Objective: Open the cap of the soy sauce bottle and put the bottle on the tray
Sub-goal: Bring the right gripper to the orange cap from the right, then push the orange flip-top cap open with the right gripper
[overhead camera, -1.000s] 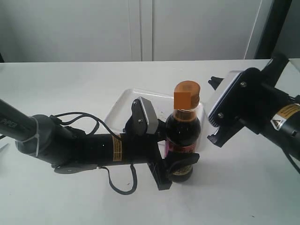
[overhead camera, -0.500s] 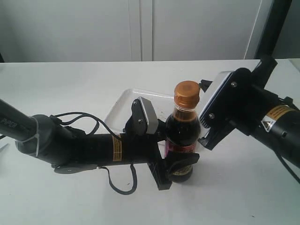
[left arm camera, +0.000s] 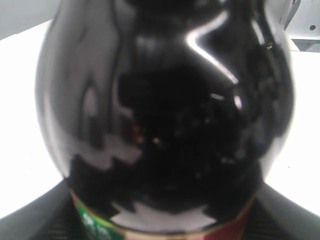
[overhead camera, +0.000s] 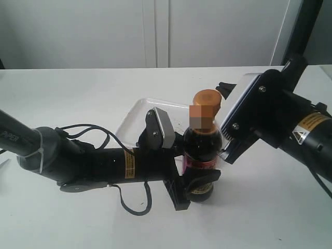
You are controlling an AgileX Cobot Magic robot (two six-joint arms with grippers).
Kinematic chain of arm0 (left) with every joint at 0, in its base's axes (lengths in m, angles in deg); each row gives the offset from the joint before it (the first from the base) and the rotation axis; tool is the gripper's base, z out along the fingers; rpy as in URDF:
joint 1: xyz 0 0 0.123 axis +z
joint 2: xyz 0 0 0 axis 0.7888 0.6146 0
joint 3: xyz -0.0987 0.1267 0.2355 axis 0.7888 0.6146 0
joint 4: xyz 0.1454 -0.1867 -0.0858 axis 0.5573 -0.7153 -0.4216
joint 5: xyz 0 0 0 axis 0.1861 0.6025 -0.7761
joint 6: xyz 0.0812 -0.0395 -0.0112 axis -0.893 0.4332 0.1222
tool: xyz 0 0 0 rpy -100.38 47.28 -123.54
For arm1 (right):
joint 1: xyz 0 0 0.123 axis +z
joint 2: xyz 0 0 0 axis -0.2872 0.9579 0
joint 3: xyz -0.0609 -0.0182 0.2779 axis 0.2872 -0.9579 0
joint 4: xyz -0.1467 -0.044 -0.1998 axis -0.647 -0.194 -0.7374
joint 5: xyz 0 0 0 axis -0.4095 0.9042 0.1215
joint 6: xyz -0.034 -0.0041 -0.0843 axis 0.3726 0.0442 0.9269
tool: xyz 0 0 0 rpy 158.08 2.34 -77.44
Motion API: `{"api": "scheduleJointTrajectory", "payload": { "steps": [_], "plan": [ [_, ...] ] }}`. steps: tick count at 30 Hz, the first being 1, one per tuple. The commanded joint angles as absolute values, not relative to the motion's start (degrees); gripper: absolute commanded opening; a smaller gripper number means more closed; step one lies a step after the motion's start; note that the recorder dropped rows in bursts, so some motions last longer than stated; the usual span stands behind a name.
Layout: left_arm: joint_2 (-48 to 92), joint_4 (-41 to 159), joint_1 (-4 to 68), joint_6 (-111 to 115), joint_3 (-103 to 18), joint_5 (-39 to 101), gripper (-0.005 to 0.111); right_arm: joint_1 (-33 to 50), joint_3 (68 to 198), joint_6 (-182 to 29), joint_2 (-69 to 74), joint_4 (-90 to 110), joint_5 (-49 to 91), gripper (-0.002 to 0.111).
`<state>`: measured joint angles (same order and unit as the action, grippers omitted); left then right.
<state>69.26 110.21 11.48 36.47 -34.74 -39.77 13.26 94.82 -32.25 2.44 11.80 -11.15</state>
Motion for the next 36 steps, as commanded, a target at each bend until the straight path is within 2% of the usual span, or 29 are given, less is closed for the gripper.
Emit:
{"api": "scheduleJointTrajectory", "payload": {
  "steps": [1, 36],
  "plan": [
    [69.55, 112.44, 11.31, 36.81, -34.75, -39.17, 0.000, 14.22, 94.99, -32.62, 2.06, 12.07, -9.64, 0.000],
    [69.55, 111.94, 11.31, 36.79, -34.75, -39.17, 0.000, 17.60, 96.47, -33.54, -2.25, 12.07, -4.62, 0.000]
  ]
}}
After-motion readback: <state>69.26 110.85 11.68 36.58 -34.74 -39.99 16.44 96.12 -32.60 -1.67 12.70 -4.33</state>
